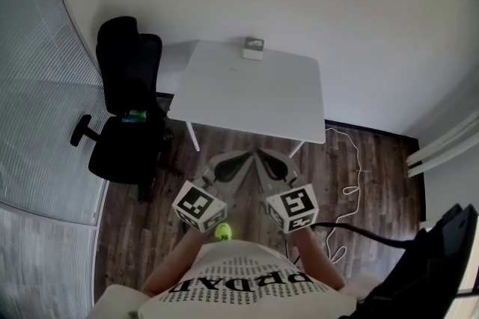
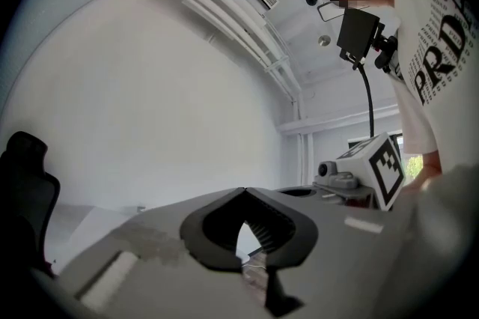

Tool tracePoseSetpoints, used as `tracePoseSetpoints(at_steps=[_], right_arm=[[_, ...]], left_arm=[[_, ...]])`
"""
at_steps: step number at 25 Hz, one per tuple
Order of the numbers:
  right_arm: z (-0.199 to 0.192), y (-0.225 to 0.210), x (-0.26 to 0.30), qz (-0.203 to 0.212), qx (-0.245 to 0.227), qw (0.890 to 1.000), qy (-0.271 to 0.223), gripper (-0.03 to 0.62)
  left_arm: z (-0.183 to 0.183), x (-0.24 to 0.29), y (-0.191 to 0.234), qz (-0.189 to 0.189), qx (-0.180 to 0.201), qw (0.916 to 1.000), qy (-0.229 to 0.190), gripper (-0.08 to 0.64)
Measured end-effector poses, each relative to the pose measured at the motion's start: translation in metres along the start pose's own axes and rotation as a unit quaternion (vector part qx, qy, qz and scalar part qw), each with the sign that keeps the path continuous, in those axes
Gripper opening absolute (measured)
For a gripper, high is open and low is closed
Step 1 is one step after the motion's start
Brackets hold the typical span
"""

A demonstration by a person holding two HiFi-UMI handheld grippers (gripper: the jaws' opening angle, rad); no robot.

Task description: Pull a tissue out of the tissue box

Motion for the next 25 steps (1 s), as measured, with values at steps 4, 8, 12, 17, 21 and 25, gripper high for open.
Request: tracePoseSetpoints(at_steps=[4,8,12,17,21,25], right_arm=[[0.008,-0.008,0.023,-0.012,-0.001,1.000,-0.005,0.008],[0.010,-0.012,0.041,-0.020,0.002,1.000,-0.007,0.008],[0.006,-0.018,0.051,-0.021,0.006,1.000,-0.002,0.008],[0.001,-0.038,0.062,-0.013,0.010,1.000,0.002,0.008],[0.001,-0.061,0.075,0.002,0.016,1.000,0.004,0.008],[0.006,-0.090,0.091,0.015,0.016,1.000,0.005,0.008]], left_arm=[[0.000,0.006,0.022,-0.014,0.002,0.9999,0.000,-0.008],[-0.001,0.010,0.042,-0.021,0.010,0.9997,0.003,-0.008],[-0.003,0.016,0.053,-0.021,-0.003,0.9998,0.007,-0.008],[-0.009,0.036,0.064,-0.017,-0.006,0.9997,0.014,-0.008],[-0.012,0.058,0.076,-0.003,-0.011,0.9997,0.023,-0.008],[-0.011,0.088,0.092,0.008,-0.011,0.9996,0.026,-0.008]])
Point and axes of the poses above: the fingertips, and each gripper's own axes: x forward along the fingers, y to its left, z out of its top, the point moved 1 cm from there along -x, backward along the fingers, and after that the axes turned 1 degree about x, right-handed, at the moved point
